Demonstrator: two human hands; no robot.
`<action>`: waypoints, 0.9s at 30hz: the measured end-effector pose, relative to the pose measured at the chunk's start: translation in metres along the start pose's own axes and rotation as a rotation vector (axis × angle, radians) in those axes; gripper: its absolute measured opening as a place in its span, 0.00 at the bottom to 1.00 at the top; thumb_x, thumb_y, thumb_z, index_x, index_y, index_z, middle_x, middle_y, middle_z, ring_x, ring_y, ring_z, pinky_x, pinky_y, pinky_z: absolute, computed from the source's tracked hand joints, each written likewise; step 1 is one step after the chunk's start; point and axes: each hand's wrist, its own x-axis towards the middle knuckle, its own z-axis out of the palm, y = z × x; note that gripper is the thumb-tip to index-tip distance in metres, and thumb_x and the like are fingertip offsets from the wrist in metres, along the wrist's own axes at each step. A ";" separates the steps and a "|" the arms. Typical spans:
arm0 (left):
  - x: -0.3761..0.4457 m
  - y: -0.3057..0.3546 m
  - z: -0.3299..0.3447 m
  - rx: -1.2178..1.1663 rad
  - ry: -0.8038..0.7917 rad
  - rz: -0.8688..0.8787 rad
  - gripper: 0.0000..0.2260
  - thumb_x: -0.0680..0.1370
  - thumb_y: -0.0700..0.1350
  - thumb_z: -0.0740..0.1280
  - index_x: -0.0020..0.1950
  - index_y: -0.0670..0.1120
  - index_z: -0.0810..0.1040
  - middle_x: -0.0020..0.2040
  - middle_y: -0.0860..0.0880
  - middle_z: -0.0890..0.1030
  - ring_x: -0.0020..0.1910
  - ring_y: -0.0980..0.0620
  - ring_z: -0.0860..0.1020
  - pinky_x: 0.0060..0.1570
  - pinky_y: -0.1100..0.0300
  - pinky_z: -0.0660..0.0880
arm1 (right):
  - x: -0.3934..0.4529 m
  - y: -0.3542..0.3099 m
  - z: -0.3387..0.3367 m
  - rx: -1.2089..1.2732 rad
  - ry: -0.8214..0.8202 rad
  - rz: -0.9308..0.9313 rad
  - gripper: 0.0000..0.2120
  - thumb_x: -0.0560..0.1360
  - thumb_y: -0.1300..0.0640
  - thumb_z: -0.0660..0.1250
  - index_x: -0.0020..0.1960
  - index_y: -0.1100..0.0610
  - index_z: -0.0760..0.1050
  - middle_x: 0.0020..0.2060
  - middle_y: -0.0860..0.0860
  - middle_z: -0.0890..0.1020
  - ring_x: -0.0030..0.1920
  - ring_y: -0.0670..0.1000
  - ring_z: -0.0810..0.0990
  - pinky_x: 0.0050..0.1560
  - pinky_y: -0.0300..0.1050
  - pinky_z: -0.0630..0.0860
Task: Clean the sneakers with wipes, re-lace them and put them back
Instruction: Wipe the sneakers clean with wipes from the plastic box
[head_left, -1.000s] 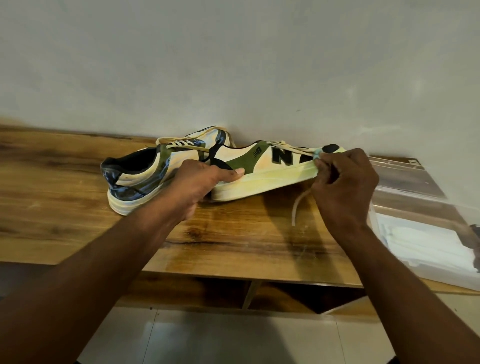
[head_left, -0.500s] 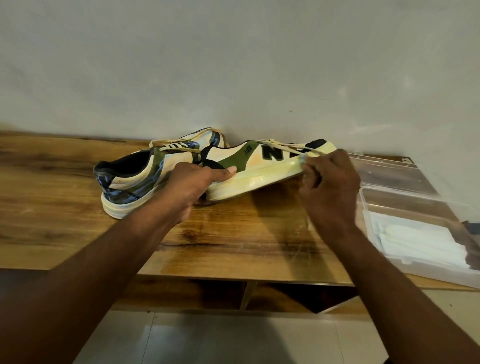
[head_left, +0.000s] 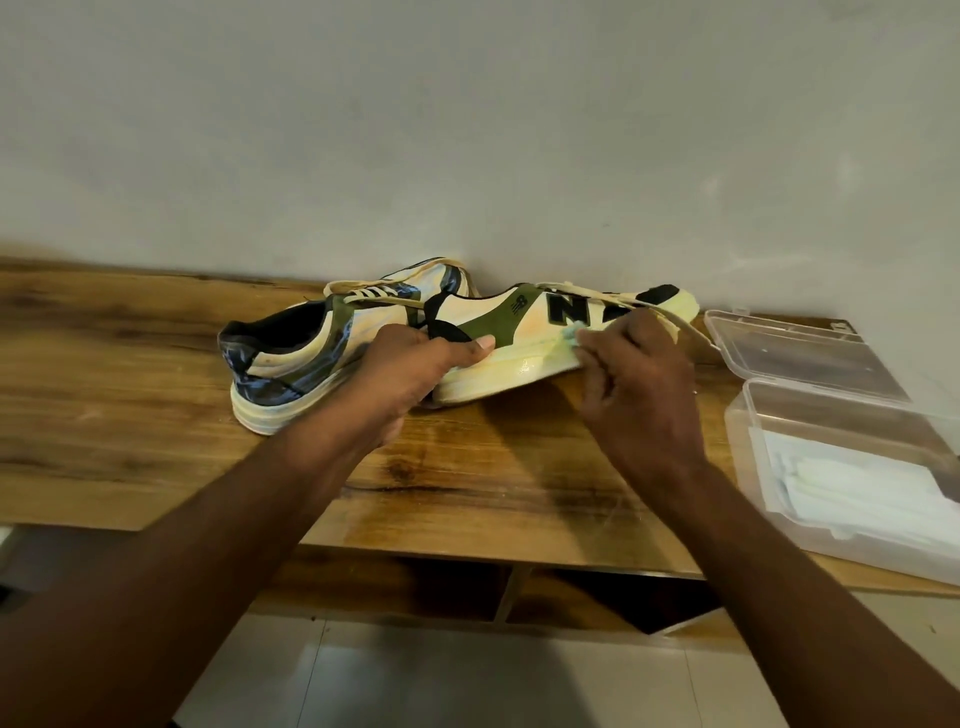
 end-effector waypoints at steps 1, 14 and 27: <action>0.000 0.000 -0.001 0.012 0.004 0.001 0.17 0.71 0.52 0.82 0.53 0.44 0.84 0.53 0.50 0.84 0.53 0.50 0.79 0.42 0.55 0.76 | 0.004 0.011 -0.006 0.003 0.056 0.061 0.11 0.77 0.66 0.73 0.59 0.62 0.84 0.52 0.56 0.81 0.49 0.52 0.80 0.50 0.35 0.75; -0.005 0.005 -0.016 0.191 0.070 0.098 0.19 0.71 0.53 0.82 0.59 0.48 0.85 0.56 0.52 0.86 0.58 0.49 0.82 0.64 0.47 0.79 | 0.014 0.051 -0.017 0.088 0.237 0.368 0.10 0.77 0.55 0.74 0.57 0.54 0.86 0.52 0.54 0.81 0.48 0.47 0.80 0.48 0.38 0.80; -0.018 -0.029 0.037 1.093 0.173 1.080 0.30 0.82 0.52 0.68 0.80 0.39 0.67 0.80 0.39 0.69 0.80 0.42 0.65 0.79 0.46 0.61 | 0.015 0.040 -0.005 0.159 0.297 0.345 0.10 0.78 0.57 0.74 0.58 0.54 0.86 0.52 0.51 0.85 0.52 0.47 0.82 0.51 0.50 0.83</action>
